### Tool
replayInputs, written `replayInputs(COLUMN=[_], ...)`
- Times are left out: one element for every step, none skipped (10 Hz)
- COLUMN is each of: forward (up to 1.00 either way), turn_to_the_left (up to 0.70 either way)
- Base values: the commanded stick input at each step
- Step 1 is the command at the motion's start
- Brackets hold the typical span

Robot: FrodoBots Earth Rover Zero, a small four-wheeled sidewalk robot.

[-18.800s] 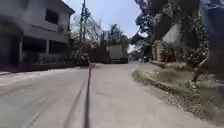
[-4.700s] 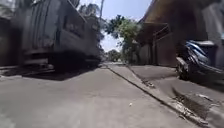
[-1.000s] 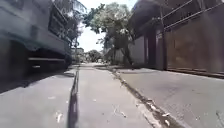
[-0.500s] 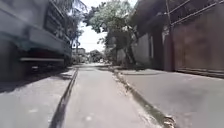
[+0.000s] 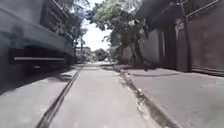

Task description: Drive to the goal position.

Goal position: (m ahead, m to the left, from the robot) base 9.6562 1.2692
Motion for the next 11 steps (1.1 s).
replayInputs(forward=[1.0, 1.0, 1.0, 1.0, 1.0, 1.0, 1.0, 1.0, 1.0, 1.0, 1.0], turn_to_the_left=[0.0, 0.0, 0.0, 0.0, 0.0, 0.0, 0.19, 0.4, 0.4, 0.28, 0.0])
